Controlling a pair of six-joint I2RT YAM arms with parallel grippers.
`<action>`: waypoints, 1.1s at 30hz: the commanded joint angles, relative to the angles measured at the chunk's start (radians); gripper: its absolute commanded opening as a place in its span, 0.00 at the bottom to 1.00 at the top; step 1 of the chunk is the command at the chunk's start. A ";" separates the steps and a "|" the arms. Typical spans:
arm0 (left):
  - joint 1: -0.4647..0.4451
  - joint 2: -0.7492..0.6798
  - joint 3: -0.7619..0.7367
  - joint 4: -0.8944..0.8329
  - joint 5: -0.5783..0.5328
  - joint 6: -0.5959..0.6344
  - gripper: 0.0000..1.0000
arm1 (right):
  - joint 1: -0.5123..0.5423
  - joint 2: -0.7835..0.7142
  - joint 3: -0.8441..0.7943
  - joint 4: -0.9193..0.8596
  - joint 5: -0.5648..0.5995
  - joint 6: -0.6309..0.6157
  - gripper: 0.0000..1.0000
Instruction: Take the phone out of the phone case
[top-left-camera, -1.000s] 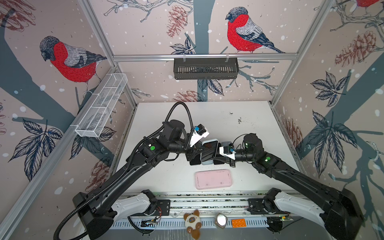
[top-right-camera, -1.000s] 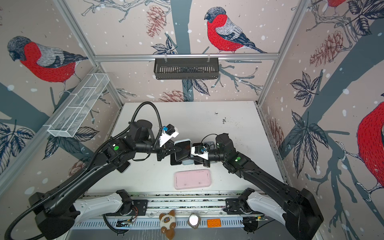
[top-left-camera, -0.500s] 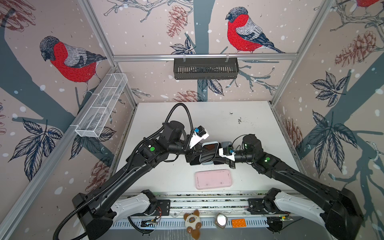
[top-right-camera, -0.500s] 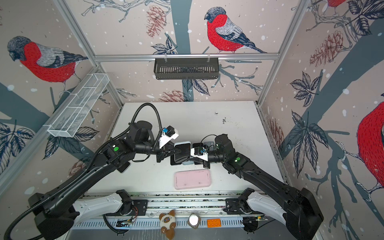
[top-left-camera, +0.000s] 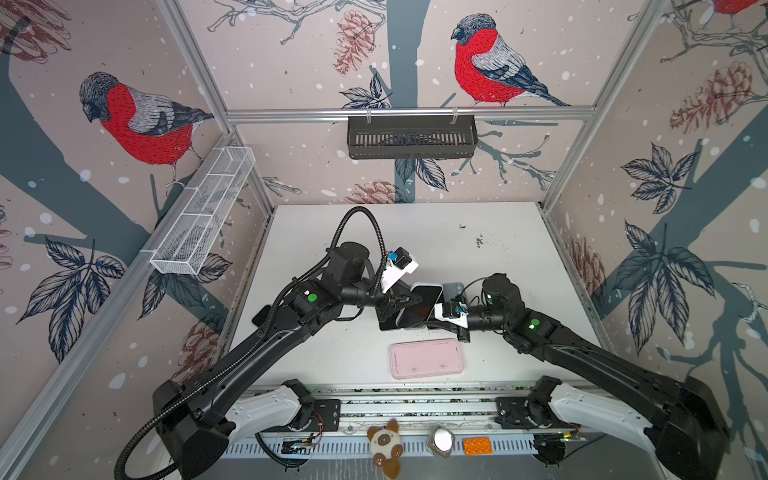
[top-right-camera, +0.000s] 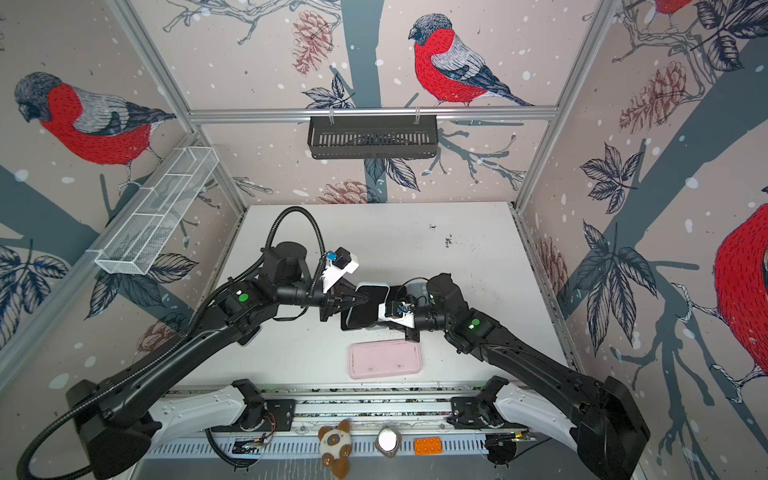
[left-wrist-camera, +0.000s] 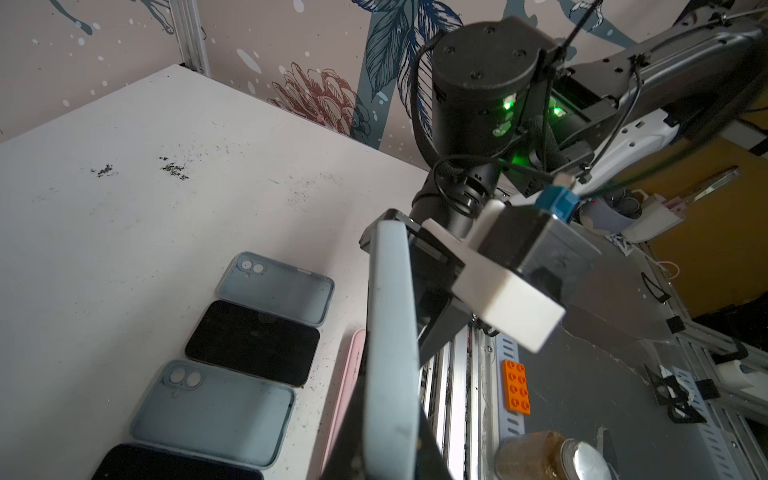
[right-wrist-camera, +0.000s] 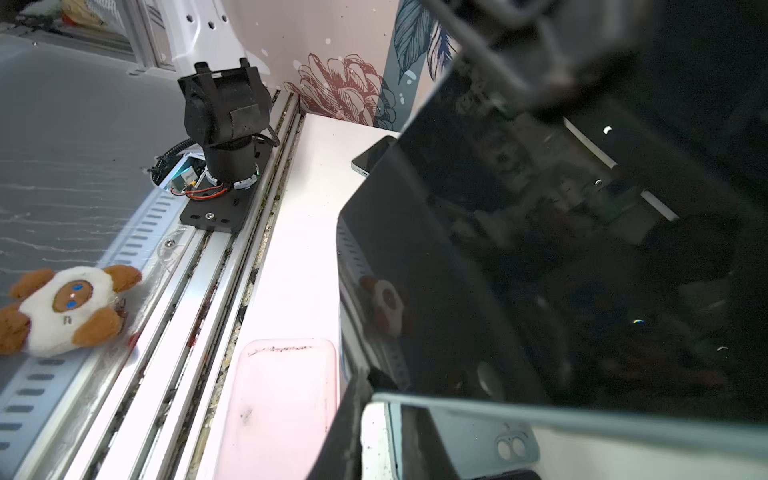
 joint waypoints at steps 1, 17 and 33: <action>0.010 0.025 0.003 0.182 -0.004 -0.045 0.00 | 0.014 -0.003 0.026 0.173 -0.096 -0.104 0.00; 0.130 -0.045 -0.065 0.346 0.072 -0.170 0.00 | -0.023 -0.024 -0.041 0.335 -0.074 0.035 0.25; 0.197 -0.198 -0.253 0.714 0.180 -0.412 0.00 | -0.088 0.085 -0.023 0.481 -0.248 0.290 0.57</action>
